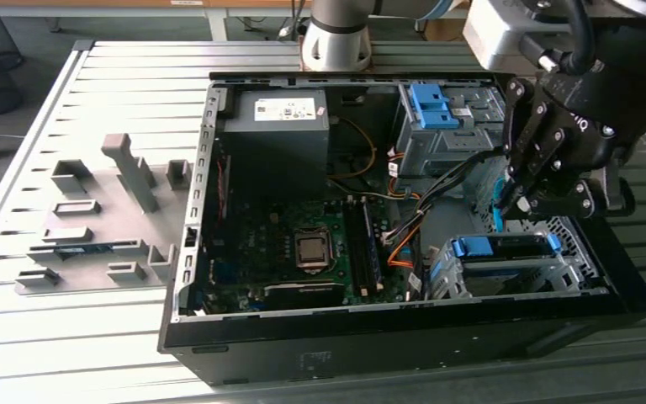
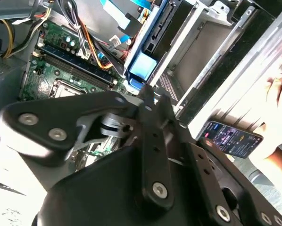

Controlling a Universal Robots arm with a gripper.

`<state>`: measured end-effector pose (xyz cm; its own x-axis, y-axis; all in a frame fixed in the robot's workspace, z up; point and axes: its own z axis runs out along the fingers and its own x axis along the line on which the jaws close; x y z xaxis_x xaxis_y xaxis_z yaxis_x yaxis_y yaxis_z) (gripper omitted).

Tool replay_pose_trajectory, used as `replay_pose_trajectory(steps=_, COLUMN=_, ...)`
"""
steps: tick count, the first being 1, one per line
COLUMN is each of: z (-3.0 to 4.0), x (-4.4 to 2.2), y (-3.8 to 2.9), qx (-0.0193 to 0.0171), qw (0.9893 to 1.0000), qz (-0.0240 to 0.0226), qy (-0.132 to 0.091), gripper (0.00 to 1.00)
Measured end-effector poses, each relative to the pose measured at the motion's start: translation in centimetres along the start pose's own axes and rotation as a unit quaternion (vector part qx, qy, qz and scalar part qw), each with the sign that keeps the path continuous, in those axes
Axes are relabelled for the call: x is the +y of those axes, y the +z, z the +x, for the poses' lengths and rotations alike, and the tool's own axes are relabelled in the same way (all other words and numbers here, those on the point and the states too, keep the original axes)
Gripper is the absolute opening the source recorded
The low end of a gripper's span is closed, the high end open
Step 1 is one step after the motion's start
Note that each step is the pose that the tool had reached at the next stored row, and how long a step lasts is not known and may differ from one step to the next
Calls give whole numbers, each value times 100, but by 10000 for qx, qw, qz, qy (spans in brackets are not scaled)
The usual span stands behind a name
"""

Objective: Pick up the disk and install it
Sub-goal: 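Insert the disk into the insertion slot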

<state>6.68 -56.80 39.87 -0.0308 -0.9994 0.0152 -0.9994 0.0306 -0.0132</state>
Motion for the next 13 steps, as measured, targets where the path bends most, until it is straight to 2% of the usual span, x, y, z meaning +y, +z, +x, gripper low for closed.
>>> replay_pose_trajectory(steps=1, z=0, x=0, y=18, qx=0, qw=10000, qz=0, qy=0, gripper=19)
replay_pose_trajectory(steps=2, z=0, x=0, y=36, qx=0, qw=10000, qz=0, qy=0, gripper=19)
replay_pose_trajectory(steps=4, z=-1, x=1, y=72, qx=0, qw=10000, qz=0, qy=0, gripper=11)
replay_pose_trajectory(steps=13, z=-3, x=3, y=236, qx=0, qw=10000, qz=0, qy=0, gripper=11)
